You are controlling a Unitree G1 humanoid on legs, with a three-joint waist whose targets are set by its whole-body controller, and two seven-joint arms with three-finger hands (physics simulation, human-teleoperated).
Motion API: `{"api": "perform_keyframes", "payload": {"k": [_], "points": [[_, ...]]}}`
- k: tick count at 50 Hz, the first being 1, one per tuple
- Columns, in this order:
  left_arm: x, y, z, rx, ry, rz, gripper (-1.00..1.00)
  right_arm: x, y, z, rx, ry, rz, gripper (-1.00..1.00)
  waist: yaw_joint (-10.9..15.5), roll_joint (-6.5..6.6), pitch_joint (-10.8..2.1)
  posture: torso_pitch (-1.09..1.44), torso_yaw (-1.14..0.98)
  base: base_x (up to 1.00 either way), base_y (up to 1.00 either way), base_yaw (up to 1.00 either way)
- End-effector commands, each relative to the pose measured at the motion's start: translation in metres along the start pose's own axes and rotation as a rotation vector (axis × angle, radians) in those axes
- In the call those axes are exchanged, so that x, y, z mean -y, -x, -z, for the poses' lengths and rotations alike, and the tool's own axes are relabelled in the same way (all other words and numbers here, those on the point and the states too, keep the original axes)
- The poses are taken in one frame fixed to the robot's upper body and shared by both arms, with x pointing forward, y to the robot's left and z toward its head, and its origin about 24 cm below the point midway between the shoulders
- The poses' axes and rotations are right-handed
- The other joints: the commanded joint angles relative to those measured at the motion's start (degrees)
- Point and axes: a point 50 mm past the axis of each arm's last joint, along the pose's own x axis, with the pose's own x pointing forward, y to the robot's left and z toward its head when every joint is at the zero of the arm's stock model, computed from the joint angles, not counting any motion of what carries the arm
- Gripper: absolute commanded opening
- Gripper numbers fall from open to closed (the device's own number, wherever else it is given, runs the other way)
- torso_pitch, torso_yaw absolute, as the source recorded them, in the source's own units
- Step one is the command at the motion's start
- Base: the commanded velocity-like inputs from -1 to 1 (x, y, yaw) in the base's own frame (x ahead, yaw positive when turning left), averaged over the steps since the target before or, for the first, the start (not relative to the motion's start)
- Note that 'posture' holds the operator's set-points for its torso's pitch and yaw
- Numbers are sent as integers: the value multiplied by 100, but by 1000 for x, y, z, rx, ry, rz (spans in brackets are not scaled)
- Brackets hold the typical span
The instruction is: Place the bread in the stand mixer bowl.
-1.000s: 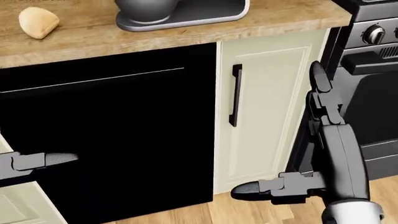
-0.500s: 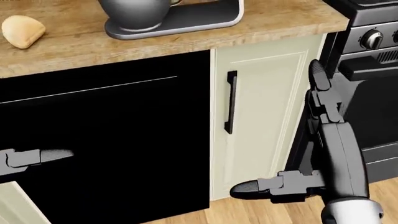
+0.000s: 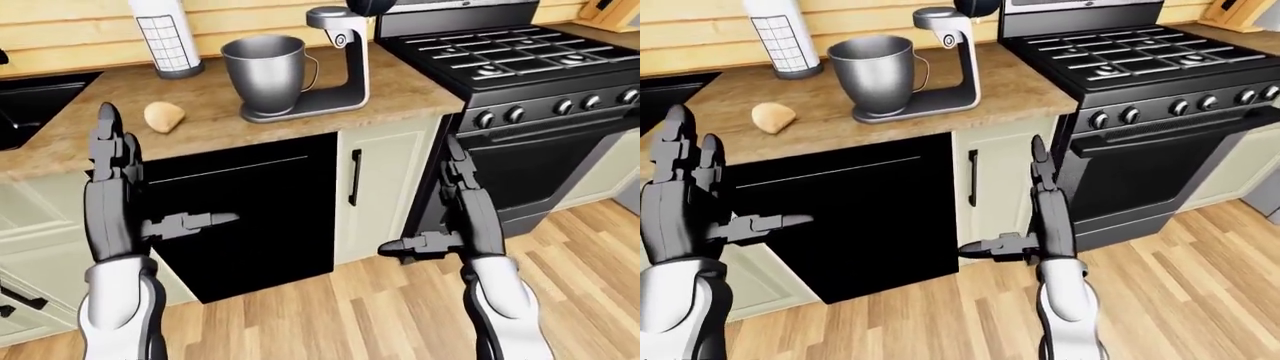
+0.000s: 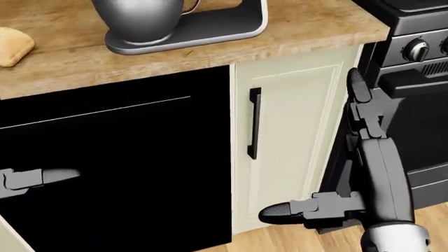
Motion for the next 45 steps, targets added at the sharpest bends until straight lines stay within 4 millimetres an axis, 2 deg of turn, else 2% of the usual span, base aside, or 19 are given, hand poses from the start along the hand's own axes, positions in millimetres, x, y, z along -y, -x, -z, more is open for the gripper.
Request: {"api": "perform_keyframes", "payload": {"k": [1,5,7,9,11,16,18,20,21,22,23,29,31,32,33,36,41,43,45], "points": [[2,-1,-17,101,7,9,100,6,2,-18,104,12,35,100,-26,-5,-84,0,0,9,0,0],[2,-1,-16,101,7,9,100,6,1,-17,102,13,36,100,-10,-283,-44,0,0,10,0,0],[2,-1,-17,101,7,8,100,6,1,-17,102,13,35,100,-8,-592,-114,0,0,10,0,0],[2,-1,-16,101,7,9,100,6,1,-17,101,13,36,100,-71,-489,-98,0,0,10,0,0],[2,-1,-16,101,7,8,100,6,1,-17,101,14,36,100,-70,-497,-64,0,0,11,0,0],[2,-1,-16,102,7,8,100,6,1,-17,100,14,37,100,-65,-233,-2,0,0,10,0,0],[2,-1,-16,102,7,8,100,6,1,-17,100,15,38,100,-86,-45,4,0,0,11,0,0],[2,-1,-16,102,7,8,100,6,1,-17,99,16,37,100,-92,331,-122,0,0,11,0,0],[2,-1,-16,103,8,8,100,6,1,-17,99,16,38,100,-26,77,-72,0,0,11,0,0],[2,-1,-16,102,8,8,100,6,1,-17,99,17,39,100,-54,152,-45,0,0,10,0,0],[2,-1,-16,102,7,8,100,6,1,-17,99,17,38,100,-39,140,-49,0,0,10,1,0],[2,-1,-17,103,7,8,100,5,1,-18,100,18,37,100,-18,-206,-37,0,0,11,1,0],[2,-1,-16,104,7,7,100,5,1,-18,100,18,38,100,-7,-442,-63,0,0,11,2,0],[2,-1,-16,103,6,8,100,5,1,-17,100,18,38,100,-15,-649,-125,0,0,10,2,0],[2,-1,-16,103,7,7,100,5,1,-17,100,18,38,100,-49,-519,-105,0,0,11,1,0],[2,-1,-17,104,6,8,100,5,1,-18,101,18,38,100,-81,-488,-68,0,0,11,2,0],[2,-1,-17,105,5,8,100,5,1,-17,101,17,38,100,-73,-224,2,0,0,10,2,0],[2,0,-17,105,5,8,100,5,1,-17,101,18,38,100,-97,-9,-7,0,0,10,2,0],[2,0,-17,106,5,7,100,5,1,-17,101,18,39,100,-91,387,-154,0,0,10,2,0]]}}
